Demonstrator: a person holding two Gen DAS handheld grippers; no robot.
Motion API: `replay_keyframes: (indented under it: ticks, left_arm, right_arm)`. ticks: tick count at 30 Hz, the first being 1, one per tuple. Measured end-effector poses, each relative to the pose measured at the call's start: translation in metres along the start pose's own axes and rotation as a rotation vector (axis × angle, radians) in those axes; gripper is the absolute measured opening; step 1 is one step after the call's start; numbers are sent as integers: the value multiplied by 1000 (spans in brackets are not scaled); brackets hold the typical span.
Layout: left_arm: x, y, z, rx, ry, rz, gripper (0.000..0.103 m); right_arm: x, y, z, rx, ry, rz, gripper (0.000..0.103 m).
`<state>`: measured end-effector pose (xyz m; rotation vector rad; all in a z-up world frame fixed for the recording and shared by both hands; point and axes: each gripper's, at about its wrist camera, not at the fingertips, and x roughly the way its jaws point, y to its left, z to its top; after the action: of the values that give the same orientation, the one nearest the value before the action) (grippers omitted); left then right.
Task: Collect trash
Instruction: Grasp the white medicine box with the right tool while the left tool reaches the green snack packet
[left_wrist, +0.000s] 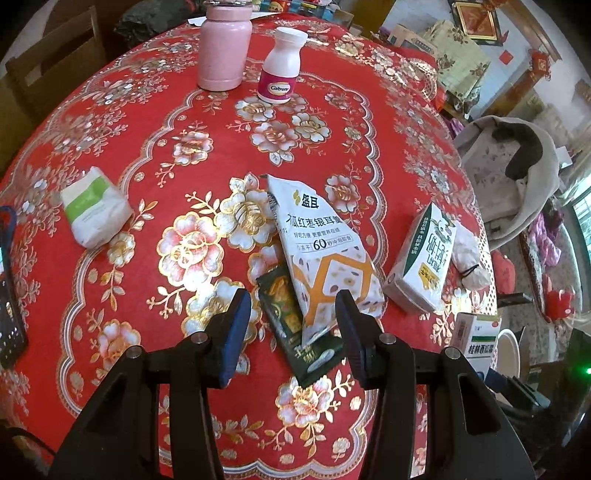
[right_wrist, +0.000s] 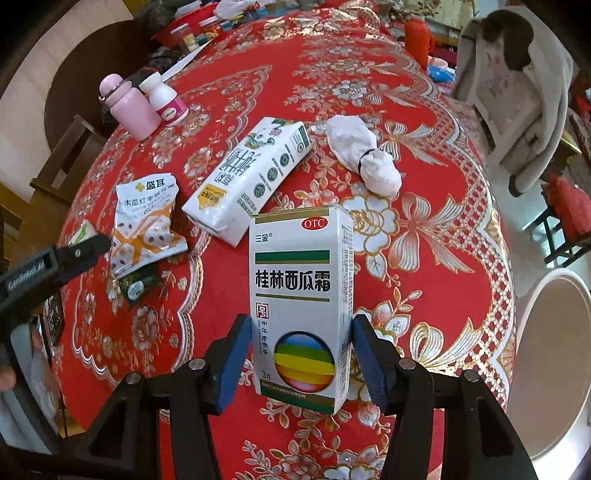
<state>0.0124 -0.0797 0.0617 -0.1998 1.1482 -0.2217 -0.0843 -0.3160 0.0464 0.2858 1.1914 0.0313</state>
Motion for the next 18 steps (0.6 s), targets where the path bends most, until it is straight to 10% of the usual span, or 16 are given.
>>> replay_keyframes:
  ticks: [18]
  left_arm:
    - [42,8,30,-102,69,-32,46]
  right_arm:
    - [17,-8,10,8,33,44,55]
